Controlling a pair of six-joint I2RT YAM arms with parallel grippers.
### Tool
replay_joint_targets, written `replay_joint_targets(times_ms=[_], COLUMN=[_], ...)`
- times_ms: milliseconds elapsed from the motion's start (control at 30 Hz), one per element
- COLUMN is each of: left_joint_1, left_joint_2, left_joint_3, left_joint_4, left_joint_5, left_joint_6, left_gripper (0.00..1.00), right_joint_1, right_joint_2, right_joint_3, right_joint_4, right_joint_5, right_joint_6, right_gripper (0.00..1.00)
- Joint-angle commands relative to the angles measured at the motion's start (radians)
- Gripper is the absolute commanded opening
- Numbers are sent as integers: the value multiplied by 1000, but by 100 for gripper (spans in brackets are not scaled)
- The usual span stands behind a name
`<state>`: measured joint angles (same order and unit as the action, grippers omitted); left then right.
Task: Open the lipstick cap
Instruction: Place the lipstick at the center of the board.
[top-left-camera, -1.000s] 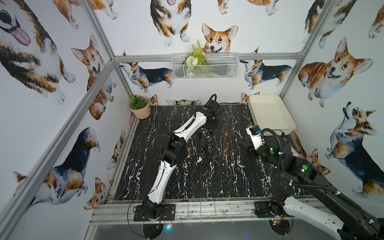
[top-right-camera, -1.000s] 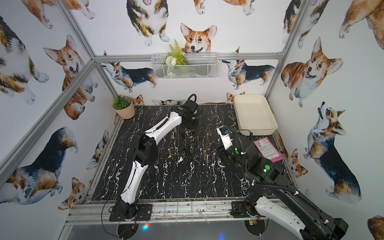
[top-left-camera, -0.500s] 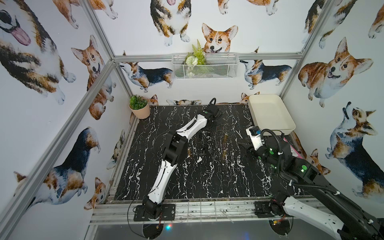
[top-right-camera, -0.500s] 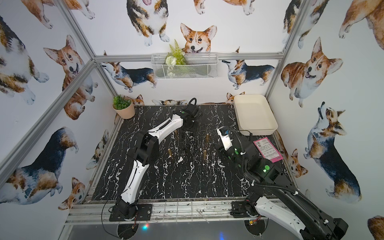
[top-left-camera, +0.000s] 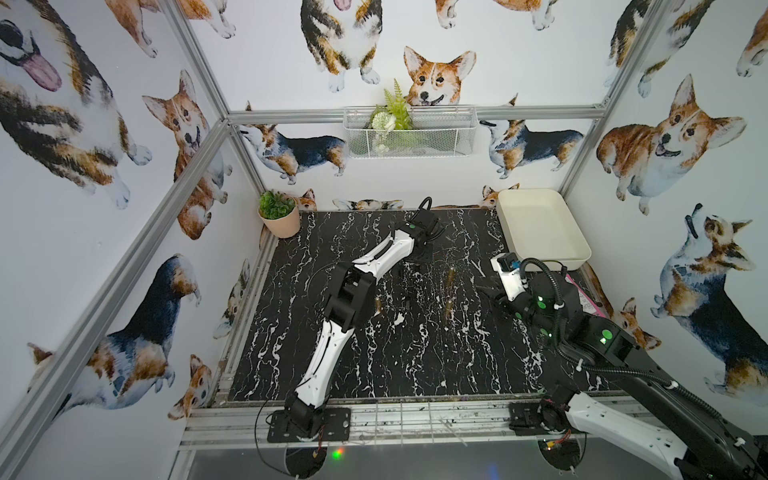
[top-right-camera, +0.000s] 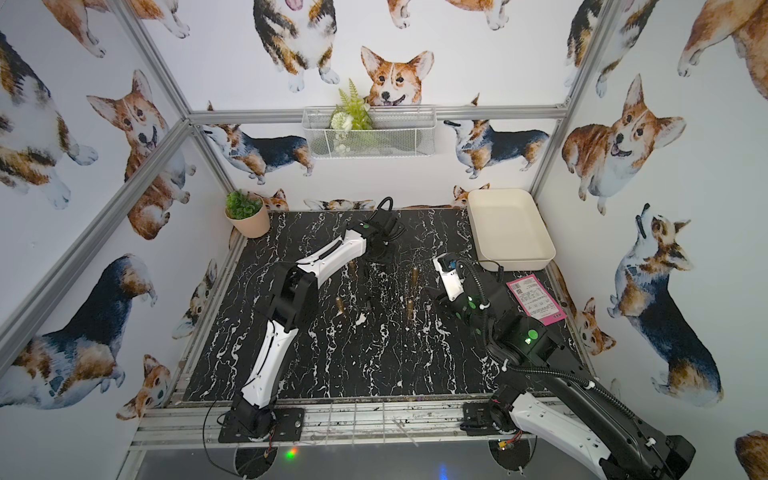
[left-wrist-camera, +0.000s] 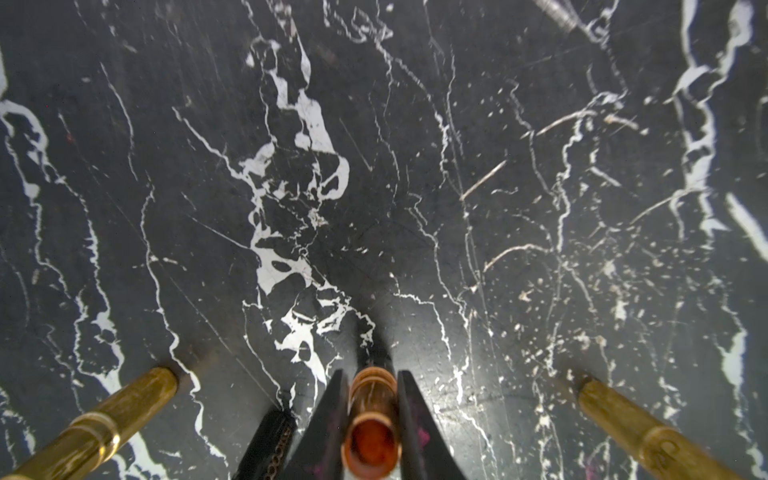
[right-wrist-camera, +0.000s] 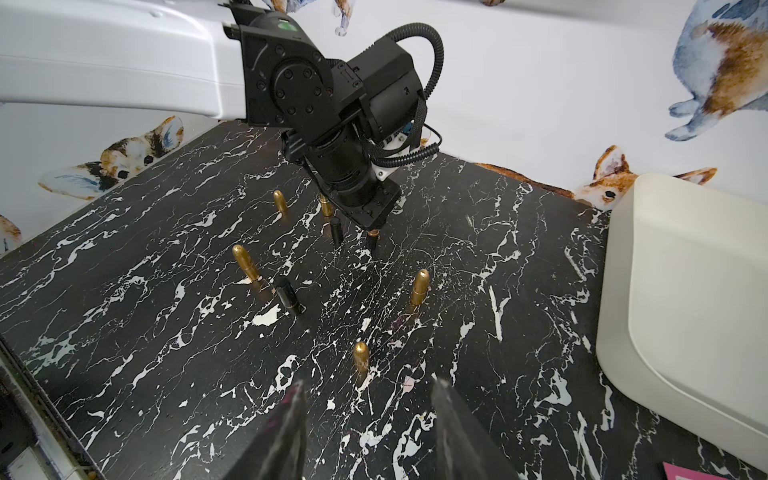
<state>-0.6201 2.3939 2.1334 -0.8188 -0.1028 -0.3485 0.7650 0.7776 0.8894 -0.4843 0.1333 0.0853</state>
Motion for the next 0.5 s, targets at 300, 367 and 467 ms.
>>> replay_joint_targets(times_ms=[300,367,467], left_joint_1=[1,0,1], left_joint_2=[-22,-21,-22], left_joint_3=[-35,-35,-35], left_joint_4=[0,0,1], left_joint_5=[-17,-17,-18], left_joint_6=[-18,-19,-17], left_gripper=[27,30,33], right_joint_1=[-1,0,0], right_joint_2=[9,11,12], right_joint_3=[-1,-1,-1], right_joint_4=[4,4,3], right_joint_5=[12,11,12], right_joint_6=[7,7,7], right_gripper=[51,51,51])
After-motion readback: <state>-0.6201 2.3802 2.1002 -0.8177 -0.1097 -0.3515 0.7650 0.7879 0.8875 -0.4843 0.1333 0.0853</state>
